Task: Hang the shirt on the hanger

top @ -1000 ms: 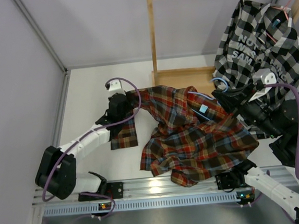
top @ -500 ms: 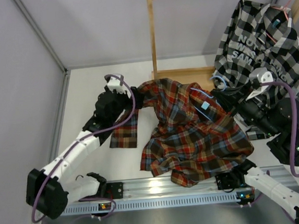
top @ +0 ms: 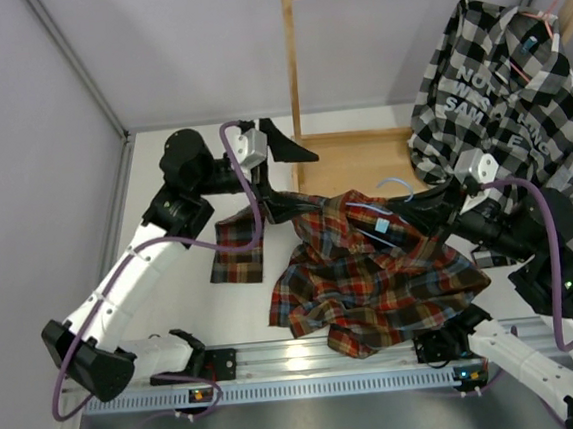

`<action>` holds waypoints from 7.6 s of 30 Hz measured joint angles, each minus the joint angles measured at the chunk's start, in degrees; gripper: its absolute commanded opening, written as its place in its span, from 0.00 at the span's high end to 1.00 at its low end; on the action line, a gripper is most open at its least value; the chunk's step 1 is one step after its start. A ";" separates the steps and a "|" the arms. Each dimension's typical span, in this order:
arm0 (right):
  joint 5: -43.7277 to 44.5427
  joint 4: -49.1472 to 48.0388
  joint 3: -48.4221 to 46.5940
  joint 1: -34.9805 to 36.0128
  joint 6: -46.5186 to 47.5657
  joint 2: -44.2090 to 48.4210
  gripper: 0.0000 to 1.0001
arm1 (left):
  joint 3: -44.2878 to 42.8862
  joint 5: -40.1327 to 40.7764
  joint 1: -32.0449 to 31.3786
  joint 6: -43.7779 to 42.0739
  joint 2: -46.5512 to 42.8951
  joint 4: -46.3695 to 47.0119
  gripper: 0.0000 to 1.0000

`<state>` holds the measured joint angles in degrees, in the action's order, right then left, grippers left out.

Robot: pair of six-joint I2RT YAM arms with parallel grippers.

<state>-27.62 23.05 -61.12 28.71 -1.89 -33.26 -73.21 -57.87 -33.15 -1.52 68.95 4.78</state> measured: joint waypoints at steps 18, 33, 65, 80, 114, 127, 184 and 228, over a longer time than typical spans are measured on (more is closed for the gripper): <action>-3.80 0.90 -1.22 0.00 0.44 -0.13 1.00 | -6.69 -16.65 -4.15 2.60 15.21 -6.51 0.40; -6.12 0.98 -1.22 0.00 0.48 -0.20 1.00 | -7.91 -18.01 -5.01 1.77 18.40 -11.32 0.80; 11.65 30.60 -11.30 6.75 8.87 3.56 0.43 | -9.94 -25.03 -2.51 1.55 18.75 -12.57 1.00; 11.65 30.60 -8.17 10.29 13.27 1.55 0.47 | -9.92 -25.05 -3.82 1.33 18.40 -12.57 1.00; 16.02 27.41 -5.22 15.80 13.31 6.97 0.81 | -9.60 -25.05 -5.70 1.33 17.31 -12.55 1.00; 20.81 24.63 -3.72 16.11 12.13 9.81 1.00 | -8.59 -23.41 -5.64 0.74 16.65 -10.34 0.51; 23.63 18.25 -53.40 -33.86 7.85 -43.78 1.00 | 23.41 64.24 -4.00 10.38 -28.46 -40.30 0.02; 19.34 -3.19 -34.01 -35.67 6.05 -41.20 0.17 | 23.96 64.87 2.99 11.26 -27.69 -39.47 0.02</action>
<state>-8.27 19.86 -95.13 -6.96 4.16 -74.46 -49.25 7.01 -30.15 9.74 41.25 -34.70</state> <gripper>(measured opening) 0.778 0.982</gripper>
